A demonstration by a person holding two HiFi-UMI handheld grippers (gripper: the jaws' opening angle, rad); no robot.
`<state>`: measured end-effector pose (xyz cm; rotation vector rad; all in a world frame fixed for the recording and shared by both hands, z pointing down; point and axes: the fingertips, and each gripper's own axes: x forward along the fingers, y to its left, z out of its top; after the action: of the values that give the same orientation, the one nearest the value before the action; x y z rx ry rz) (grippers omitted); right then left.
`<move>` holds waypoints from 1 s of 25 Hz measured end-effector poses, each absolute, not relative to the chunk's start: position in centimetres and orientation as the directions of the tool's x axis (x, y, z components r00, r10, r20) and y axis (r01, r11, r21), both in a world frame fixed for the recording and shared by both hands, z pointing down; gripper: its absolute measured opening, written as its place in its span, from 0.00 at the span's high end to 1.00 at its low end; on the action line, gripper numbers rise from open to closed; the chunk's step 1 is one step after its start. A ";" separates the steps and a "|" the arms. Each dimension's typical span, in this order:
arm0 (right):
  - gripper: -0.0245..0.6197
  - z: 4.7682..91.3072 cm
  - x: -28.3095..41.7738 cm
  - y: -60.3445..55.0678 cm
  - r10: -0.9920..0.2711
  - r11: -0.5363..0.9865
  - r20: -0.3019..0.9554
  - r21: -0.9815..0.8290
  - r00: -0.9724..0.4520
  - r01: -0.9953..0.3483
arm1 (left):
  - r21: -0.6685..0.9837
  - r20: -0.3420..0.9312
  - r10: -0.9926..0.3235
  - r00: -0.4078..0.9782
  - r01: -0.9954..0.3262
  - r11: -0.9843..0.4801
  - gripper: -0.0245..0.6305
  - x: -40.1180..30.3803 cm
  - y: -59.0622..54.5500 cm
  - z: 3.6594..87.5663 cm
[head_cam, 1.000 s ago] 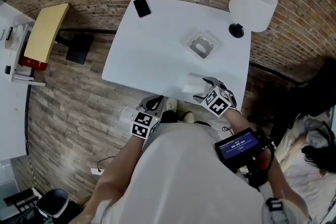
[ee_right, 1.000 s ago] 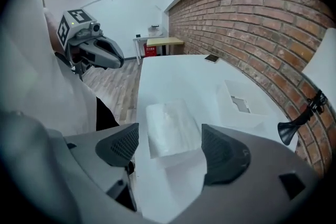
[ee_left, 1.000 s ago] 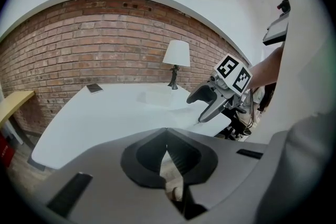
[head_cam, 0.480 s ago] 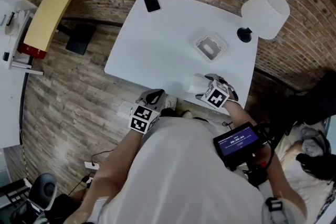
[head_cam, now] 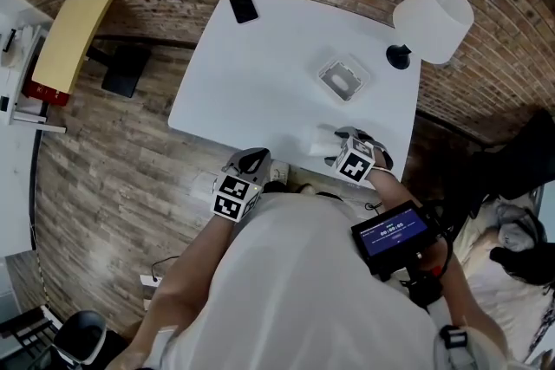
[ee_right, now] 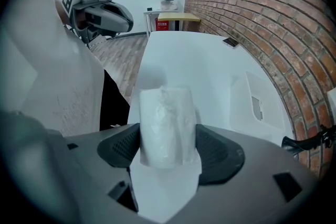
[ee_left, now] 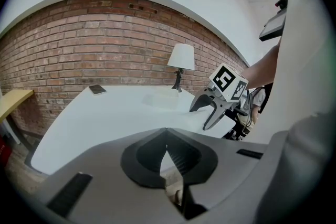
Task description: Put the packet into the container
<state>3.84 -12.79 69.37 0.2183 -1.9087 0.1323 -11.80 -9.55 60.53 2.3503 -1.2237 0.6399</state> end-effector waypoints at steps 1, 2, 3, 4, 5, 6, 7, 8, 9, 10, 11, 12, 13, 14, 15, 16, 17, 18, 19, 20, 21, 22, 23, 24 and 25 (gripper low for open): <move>0.45 69.3 3.8 -12.8 -0.090 0.976 0.940 0.017 -0.330 -0.217 | 0.147 0.569 -0.644 0.511 -0.834 -0.532 0.95 -11.9 -9.7 60.5; 0.45 69.3 3.7 -12.7 -0.095 0.975 0.939 0.022 -0.329 -0.220 | 0.147 0.569 -0.641 0.514 -0.831 -0.536 0.95 -11.9 -9.7 60.5; 0.46 69.3 3.7 -12.7 -0.100 0.974 0.940 0.027 -0.326 -0.223 | 0.147 0.570 -0.638 0.518 -0.828 -0.540 0.95 -11.9 -9.8 60.6; 0.47 69.3 3.8 -12.6 -0.105 0.973 0.941 0.031 -0.322 -0.228 | 0.148 0.571 -0.634 0.521 -0.825 -0.545 0.95 -11.9 -9.9 60.7; 0.47 69.2 3.9 -12.6 -0.111 0.971 0.940 0.034 -0.321 -0.236 | 0.148 0.573 -0.630 0.524 -0.822 -0.550 0.95 -11.9 -9.9 60.8; 0.47 69.1 3.9 -12.6 -0.118 0.969 0.939 0.037 -0.324 -0.245 | 0.148 0.574 -0.625 0.528 -0.818 -0.555 0.95 -11.8 -10.1 60.8; 0.47 68.9 3.9 -12.6 -0.126 0.966 0.936 0.040 -0.330 -0.256 | 0.148 0.575 -0.621 0.533 -0.814 -0.561 0.95 -11.7 -10.2 60.9; 0.48 68.6 3.9 -12.7 -0.134 0.963 0.932 0.042 -0.337 -0.267 | 0.148 0.575 -0.616 0.538 -0.809 -0.568 0.95 -11.5 -10.4 60.9; 0.48 68.3 3.9 -12.8 -0.143 0.959 0.928 0.044 -0.345 -0.278 | 0.148 0.575 -0.611 0.544 -0.804 -0.576 0.95 -11.3 -10.7 60.9; 0.48 67.9 3.9 -13.0 -0.152 0.956 0.924 0.047 -0.352 -0.289 | 0.148 0.574 -0.606 0.550 -0.798 -0.584 0.95 -11.1 -10.9 60.9; 0.48 67.5 3.9 -13.2 -0.162 0.953 0.920 0.052 -0.356 -0.298 | 0.149 0.574 -0.600 0.557 -0.791 -0.593 0.95 -10.8 -11.2 60.8; 0.48 67.2 4.0 -13.4 -0.172 0.950 0.917 0.057 -0.360 -0.308 | 0.150 0.572 -0.595 0.565 -0.785 -0.601 0.95 -10.5 -11.4 60.8; 0.48 66.8 4.1 -13.7 -0.181 0.946 0.914 0.062 -0.363 -0.317 | 0.150 0.571 -0.589 0.571 -0.778 -0.610 0.95 -10.3 -11.7 60.8; 0.48 66.4 4.1 -13.9 -0.190 0.943 0.911 0.065 -0.367 -0.326 | 0.150 0.570 -0.584 0.578 -0.772 -0.617 0.95 -10.0 -12.1 60.8; 0.48 66.1 4.2 -14.2 -0.197 0.940 0.908 0.067 -0.371 -0.335 | 0.150 0.568 -0.580 0.583 -0.767 -0.624 0.95 -9.8 -12.4 60.8; 0.48 65.7 4.3 -14.4 -0.203 0.937 0.905 0.068 -0.375 -0.343 | 0.151 0.567 -0.576 0.588 -0.762 -0.630 0.95 -9.6 -12.7 60.8; 0.48 65.4 4.4 -14.7 -0.210 0.934 0.901 0.070 -0.379 -0.351 | 0.152 0.565 -0.574 0.593 -0.758 -0.634 0.95 -9.4 -12.9 60.7; 0.48 65.2 4.5 -14.9 -0.217 0.930 0.898 0.071 -0.383 -0.360 | 0.152 0.563 -0.572 0.597 -0.755 -0.638 0.95 -9.2 -13.2 60.7; 0.48 64.9 4.6 -15.2 -0.223 0.927 0.894 0.072 -0.388 -0.368 | 0.153 0.560 -0.571 0.600 -0.752 -0.641 0.95 -9.0 -13.6 60.7; 0.48 64.6 4.6 -15.4 -0.229 0.923 0.891 0.072 -0.391 -0.377 | 0.154 0.557 -0.570 0.604 -0.749 -0.644 0.95 -8.8 -13.9 60.7; 0.48 64.4 4.7 -15.7 -0.235 0.920 0.889 0.072 -0.394 -0.386 | 0.155 0.555 -0.569 0.607 -0.747 -0.646 0.95 -8.8 -14.3 60.6; 0.48 64.1 4.8 -16.0 -0.239 0.916 0.886 0.071 -0.397 -0.394 | 0.157 0.553 -0.568 0.609 -0.746 -0.647 0.95 -8.7 -14.6 60.6; 0.48 63.9 4.8 -16.3 -0.243 0.912 0.884 0.069 -0.399 -0.403 | 0.159 0.551 -0.568 0.611 -0.745 -0.648 0.95 -8.7 -14.9 60.6; 0.48 63.6 4.9 -16.6 -0.248 0.908 0.882 0.068 -0.400 -0.412 | 0.161 0.549 -0.568 0.613 -0.745 -0.648 0.95 -8.7 -15.1 60.6; 0.48 63.4 5.0 -17.0 -0.254 0.904 0.880 0.068 -0.402 -0.422 | 0.164 0.548 -0.568 0.614 -0.745 -0.647 0.95 -8.7 -15.3 60.6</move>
<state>4.99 -17.00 63.38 0.4888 -2.0076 0.1996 -8.71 -15.34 60.60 2.4646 -1.0498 0.6468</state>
